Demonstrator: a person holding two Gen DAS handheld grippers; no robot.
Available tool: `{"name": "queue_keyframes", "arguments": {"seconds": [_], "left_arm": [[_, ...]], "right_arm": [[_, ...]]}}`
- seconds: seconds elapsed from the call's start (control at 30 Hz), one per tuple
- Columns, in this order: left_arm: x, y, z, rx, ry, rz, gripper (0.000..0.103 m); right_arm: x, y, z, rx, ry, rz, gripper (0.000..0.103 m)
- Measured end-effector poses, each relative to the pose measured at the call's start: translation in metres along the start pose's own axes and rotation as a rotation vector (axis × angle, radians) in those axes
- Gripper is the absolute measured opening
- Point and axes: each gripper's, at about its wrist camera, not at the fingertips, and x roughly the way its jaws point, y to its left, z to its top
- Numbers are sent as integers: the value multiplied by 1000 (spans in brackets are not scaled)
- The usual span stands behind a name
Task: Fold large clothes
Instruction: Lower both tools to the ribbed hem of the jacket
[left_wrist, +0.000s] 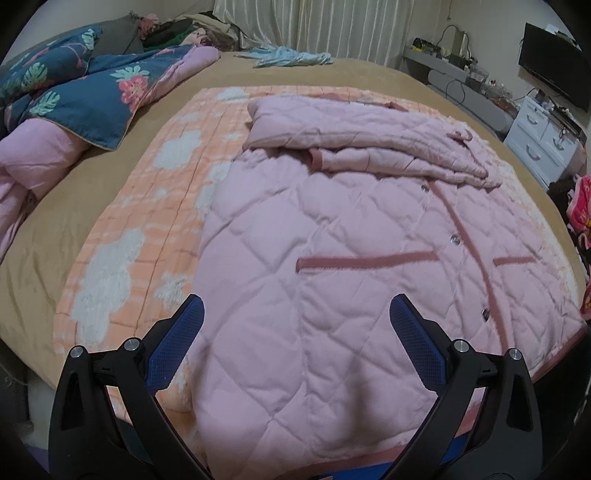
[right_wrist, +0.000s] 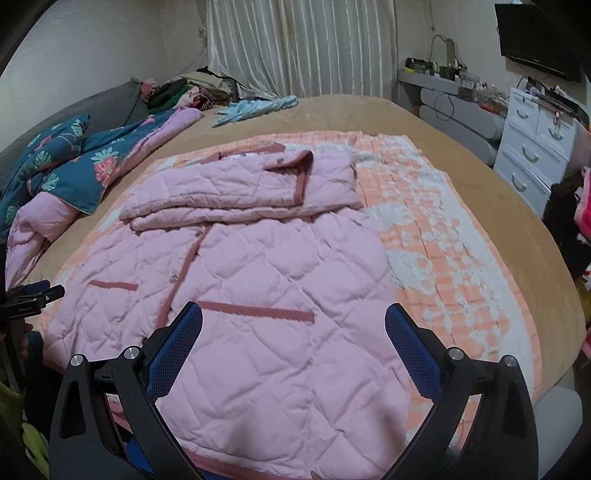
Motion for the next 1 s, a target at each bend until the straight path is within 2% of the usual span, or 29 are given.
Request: {"name": "queue_keyframes", "arguments": {"seconds": [0.33, 0.63, 0.9, 1.0], "left_arm": [[13, 22, -24, -38, 69, 4, 94], [21, 41, -43, -88, 141, -34, 94], [32, 42, -61, -99, 204, -69, 94], [33, 41, -62, -100, 204, -71, 94]], "right_arm": [[9, -27, -17, 42, 59, -34, 99], [16, -42, -33, 44, 135, -55, 99], [19, -59, -49, 70, 219, -32, 99], [23, -68, -52, 77, 287, 4, 99]]}}
